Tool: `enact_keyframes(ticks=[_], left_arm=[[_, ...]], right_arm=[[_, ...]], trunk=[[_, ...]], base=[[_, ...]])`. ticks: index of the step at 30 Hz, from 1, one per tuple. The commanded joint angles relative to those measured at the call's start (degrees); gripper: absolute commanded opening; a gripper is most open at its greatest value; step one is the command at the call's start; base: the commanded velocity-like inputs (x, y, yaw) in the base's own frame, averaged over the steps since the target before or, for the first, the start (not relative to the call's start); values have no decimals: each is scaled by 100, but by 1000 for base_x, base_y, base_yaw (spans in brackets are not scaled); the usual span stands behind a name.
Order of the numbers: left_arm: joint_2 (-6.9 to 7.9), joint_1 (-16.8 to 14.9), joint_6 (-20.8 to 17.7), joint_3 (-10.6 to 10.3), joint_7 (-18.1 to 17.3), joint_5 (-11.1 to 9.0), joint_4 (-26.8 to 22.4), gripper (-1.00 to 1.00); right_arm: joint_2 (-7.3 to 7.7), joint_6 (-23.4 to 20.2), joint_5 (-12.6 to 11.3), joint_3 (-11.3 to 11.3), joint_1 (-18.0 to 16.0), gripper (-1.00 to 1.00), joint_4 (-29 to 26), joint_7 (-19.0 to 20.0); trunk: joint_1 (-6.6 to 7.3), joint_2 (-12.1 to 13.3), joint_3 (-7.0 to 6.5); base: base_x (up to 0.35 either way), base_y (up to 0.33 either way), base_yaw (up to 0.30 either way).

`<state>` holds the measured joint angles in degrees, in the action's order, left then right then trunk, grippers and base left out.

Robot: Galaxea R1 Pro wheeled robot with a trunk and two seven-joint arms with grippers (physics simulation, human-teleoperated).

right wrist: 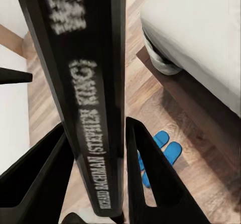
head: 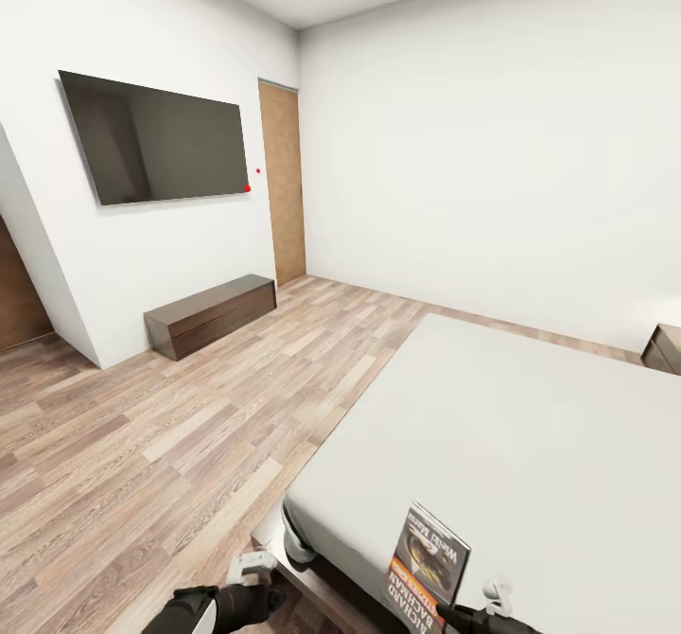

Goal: In the bedroom, move the book from the bed onto either nightstand, and place the two sandals side by side next to the bed.

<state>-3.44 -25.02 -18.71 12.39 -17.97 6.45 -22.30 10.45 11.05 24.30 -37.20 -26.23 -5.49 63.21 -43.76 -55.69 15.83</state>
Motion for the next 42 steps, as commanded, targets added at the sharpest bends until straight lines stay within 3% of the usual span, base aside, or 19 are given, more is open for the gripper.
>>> enact_keyframes(ticks=[1,7,21,42], left_arm=[[13,-3,1,51,-40,60,80,100],[163,-3,236,48,-40,39,245,100],[177,-3,370,44,-40,50,425,100],[162,-3,377,44,-40,41,464,100]], right_arm=[[0,55,56,-29,-5,-100,4,-38],[4,78,64,-25,-5,-100,15,-113],[-16,81,75,-16,-3,-100,21,-110],[-40,81,75,-18,-4,-100,21,-116]], trunk=[[-1,-6,7],[-1,-6,7],[-1,-6,7],[-1,-6,7]], base=[[0,0,0],[0,0,0],[0,0,20],[0,0,270]])
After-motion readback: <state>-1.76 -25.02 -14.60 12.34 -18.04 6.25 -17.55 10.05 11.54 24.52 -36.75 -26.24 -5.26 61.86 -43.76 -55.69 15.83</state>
